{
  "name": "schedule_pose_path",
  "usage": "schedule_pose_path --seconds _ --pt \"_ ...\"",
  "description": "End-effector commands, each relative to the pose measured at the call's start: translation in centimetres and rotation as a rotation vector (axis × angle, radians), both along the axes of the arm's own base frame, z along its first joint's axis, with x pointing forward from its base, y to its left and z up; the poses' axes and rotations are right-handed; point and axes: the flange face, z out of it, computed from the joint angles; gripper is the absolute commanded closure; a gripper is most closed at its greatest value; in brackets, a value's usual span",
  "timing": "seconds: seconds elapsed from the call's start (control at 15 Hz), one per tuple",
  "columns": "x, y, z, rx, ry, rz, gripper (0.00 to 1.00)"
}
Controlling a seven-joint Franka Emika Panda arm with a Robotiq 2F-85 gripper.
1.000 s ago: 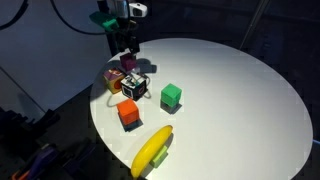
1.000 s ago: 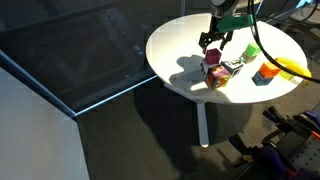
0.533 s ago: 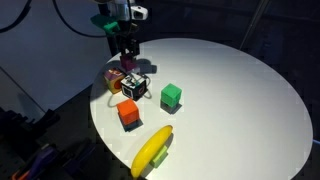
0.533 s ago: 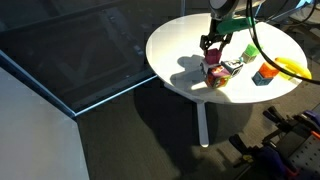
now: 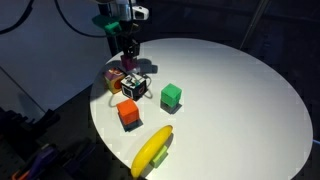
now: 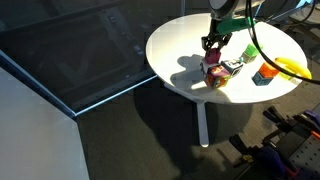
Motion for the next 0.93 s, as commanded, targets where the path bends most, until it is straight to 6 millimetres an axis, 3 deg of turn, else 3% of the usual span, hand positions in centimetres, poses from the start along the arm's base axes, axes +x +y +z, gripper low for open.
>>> schedule_pose_path --seconds 0.0,0.4,0.87 --pt "-0.2 -0.4 2.3 -0.024 0.018 -0.012 0.71" --pt "-1.6 -1.7 5.1 -0.043 0.059 -0.013 0.71" --pt "-4.3 -5.6 7.2 -0.051 0.070 -0.035 0.71"
